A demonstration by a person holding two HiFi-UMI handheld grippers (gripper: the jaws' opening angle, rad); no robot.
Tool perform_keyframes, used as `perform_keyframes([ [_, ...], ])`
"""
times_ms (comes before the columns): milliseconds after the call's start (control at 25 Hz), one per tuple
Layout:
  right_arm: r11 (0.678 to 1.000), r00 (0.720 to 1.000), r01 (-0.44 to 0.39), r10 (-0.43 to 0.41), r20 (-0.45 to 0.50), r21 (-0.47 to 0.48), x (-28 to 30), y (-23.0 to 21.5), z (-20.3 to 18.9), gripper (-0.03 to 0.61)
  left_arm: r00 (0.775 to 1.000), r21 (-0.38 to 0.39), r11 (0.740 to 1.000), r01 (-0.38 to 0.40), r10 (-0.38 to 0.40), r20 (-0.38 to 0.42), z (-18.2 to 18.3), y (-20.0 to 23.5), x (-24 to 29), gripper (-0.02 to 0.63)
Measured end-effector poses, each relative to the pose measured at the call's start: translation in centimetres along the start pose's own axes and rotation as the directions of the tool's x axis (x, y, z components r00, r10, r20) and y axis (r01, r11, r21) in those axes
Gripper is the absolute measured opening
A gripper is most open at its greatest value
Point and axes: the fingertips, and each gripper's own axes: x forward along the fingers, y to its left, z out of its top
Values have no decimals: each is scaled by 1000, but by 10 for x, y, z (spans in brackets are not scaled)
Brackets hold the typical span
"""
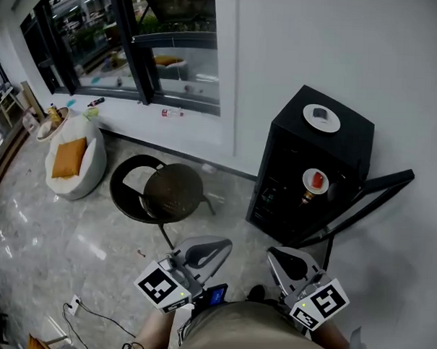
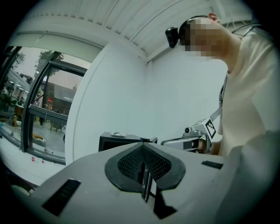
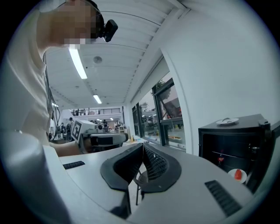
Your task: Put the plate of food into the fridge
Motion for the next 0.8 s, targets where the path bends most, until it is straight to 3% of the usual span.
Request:
perform_keyframes([
  [600,1000,1000,-19,19,5,-5,-50,-88,3,20,995,58,998,21,-15,-101,-8,-28,108,11],
  [800,996,999,34,-33,24,-83,-68,-111,9,21,994,62,997,51,-44,-96,-1,-38,139,11],
])
